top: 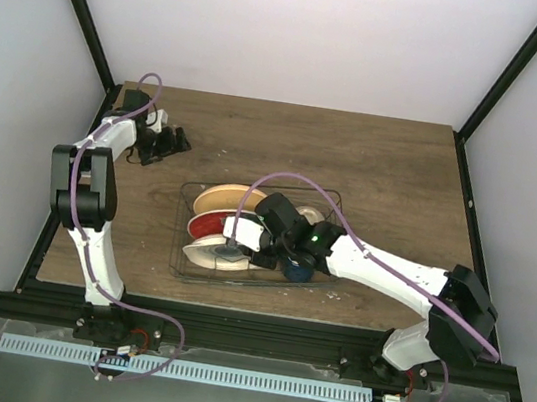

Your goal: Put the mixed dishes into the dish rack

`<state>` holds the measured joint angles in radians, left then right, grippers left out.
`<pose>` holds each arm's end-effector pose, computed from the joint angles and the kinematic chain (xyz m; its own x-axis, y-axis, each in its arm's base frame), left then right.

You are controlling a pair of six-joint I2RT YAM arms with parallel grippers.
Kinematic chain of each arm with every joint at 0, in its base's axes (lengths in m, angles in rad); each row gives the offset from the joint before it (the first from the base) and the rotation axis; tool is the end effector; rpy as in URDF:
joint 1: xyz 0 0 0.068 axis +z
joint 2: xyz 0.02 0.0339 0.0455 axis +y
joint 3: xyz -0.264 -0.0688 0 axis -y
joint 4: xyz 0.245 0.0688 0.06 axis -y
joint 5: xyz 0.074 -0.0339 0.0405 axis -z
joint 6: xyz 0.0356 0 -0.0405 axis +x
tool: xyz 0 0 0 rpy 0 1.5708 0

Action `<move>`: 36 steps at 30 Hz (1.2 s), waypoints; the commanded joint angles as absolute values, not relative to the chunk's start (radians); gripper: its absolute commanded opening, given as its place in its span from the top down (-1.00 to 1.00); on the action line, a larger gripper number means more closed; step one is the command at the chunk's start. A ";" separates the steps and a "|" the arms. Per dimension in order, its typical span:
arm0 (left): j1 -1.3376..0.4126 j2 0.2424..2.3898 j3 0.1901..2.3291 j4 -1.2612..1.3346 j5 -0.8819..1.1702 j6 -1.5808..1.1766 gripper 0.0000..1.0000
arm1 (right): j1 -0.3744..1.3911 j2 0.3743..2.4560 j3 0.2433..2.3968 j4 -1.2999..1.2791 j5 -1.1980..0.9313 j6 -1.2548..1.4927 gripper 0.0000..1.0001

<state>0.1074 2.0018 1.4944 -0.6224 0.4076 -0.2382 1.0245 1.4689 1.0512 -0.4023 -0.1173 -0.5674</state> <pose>0.4182 0.0309 0.1903 -0.8902 -0.3139 -0.3302 -0.1443 0.8818 -0.4491 0.1606 0.2722 0.2516 0.1580 -0.7675 -0.6213 -0.9547 0.0418 -0.2945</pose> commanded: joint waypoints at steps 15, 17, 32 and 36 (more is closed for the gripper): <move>0.118 2.046 1.559 -0.636 0.436 -0.213 -1.00 | 1.078 1.425 1.266 -0.594 -0.097 -0.529 -0.40; 0.118 2.048 1.560 -0.638 0.437 -0.212 -0.99 | 1.078 1.407 1.311 -0.622 -0.109 -0.519 -0.44; 0.120 2.038 1.641 -0.682 0.431 -0.235 -0.99 | 0.971 1.459 1.568 -0.512 0.033 -0.314 -1.00; 0.120 2.021 1.656 -0.681 0.440 -0.242 -0.99 | 0.821 1.583 1.695 -0.533 0.019 -0.214 -1.00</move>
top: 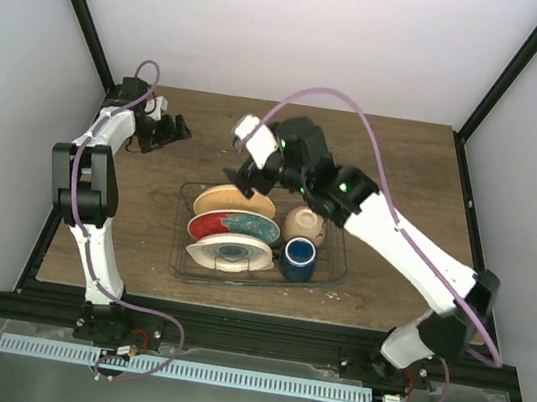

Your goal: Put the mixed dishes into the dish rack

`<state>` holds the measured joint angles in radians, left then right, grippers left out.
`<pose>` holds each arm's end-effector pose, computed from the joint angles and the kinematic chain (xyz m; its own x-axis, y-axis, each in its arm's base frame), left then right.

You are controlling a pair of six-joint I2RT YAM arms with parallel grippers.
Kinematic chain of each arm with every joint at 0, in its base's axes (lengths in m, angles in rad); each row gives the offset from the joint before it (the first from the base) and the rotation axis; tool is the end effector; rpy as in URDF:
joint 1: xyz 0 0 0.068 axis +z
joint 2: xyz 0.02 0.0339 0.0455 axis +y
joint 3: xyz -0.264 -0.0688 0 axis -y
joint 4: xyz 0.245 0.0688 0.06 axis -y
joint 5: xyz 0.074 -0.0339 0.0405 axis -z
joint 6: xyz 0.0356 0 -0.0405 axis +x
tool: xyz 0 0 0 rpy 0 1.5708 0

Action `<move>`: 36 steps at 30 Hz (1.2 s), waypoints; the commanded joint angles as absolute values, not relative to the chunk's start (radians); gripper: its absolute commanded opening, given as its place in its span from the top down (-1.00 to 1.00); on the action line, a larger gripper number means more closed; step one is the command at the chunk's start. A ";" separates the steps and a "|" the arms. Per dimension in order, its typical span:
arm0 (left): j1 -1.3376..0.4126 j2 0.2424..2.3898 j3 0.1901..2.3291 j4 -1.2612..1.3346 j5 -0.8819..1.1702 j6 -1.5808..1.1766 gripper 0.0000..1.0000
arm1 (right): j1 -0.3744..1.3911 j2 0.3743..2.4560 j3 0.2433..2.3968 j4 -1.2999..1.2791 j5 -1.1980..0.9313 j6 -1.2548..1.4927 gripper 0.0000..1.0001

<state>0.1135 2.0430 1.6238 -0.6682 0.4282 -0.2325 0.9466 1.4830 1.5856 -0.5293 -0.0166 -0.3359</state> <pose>0.4366 0.0349 0.2095 -0.8765 -0.3109 -0.3676 -0.1164 0.8777 -0.4649 0.1948 0.2715 0.4159 0.0420 -0.5056 -0.8617 -0.8540 0.4294 -0.2936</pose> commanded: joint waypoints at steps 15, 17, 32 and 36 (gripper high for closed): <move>0.120 2.029 1.732 -0.731 0.394 -0.214 -0.91 | 0.204 1.930 1.901 -0.605 -0.029 0.018 -1.00; 0.120 2.023 1.731 -0.725 0.383 -0.212 -0.91 | 0.155 1.963 1.876 -0.594 -0.027 0.022 -1.00; 0.120 2.026 1.762 -0.756 0.314 -0.166 -0.90 | 0.092 2.063 1.751 -0.501 -0.005 0.028 -1.00; 0.120 2.026 1.769 -0.765 0.306 -0.156 -0.90 | 0.091 2.075 1.769 -0.503 -0.007 0.028 -1.00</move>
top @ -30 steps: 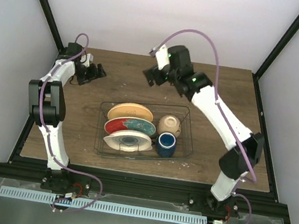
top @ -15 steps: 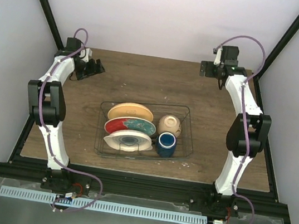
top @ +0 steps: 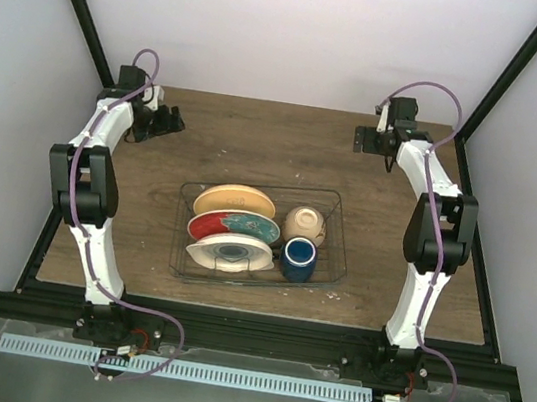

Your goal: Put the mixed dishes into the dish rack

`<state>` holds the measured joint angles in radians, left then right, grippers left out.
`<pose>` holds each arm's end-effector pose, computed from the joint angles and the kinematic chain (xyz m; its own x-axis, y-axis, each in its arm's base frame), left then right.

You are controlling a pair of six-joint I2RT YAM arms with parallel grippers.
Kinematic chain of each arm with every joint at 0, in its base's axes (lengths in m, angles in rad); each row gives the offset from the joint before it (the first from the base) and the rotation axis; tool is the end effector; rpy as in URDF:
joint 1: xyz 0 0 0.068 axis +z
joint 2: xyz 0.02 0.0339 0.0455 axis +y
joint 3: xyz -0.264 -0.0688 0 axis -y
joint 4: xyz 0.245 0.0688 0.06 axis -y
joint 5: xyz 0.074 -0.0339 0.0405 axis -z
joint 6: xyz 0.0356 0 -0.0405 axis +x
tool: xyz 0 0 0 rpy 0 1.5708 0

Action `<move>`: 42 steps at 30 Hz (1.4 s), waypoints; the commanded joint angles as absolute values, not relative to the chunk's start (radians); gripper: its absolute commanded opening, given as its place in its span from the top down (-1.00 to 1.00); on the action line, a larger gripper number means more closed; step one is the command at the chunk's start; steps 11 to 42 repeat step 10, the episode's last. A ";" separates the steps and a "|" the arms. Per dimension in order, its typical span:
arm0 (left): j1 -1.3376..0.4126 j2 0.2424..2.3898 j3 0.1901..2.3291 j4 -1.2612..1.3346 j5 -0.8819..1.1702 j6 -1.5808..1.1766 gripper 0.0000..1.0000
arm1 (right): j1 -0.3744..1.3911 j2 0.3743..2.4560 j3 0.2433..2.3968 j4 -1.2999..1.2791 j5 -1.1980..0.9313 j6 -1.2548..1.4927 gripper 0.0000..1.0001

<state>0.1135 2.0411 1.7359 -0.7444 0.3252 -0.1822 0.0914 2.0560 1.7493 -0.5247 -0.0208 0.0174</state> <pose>0.4434 0.0391 0.2390 -0.8566 -0.2704 -0.4395 -0.1062 0.9258 -0.3627 0.4666 0.0435 0.2493 -0.7375 -0.0501 -0.6735 -0.0924 0.9954 0.0271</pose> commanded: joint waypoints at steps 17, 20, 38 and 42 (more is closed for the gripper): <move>0.120 2.029 1.766 -0.760 0.325 -0.148 -0.89 | 0.091 2.081 1.773 -0.508 0.000 0.024 -1.00; 0.120 2.029 1.766 -0.760 0.325 -0.148 -0.89 | 0.091 2.081 1.773 -0.508 0.000 0.024 -1.00; 0.120 2.029 1.766 -0.760 0.325 -0.148 -0.89 | 0.091 2.081 1.773 -0.508 0.000 0.024 -1.00; 0.120 2.029 1.766 -0.760 0.325 -0.148 -0.89 | 0.091 2.081 1.773 -0.508 0.000 0.024 -1.00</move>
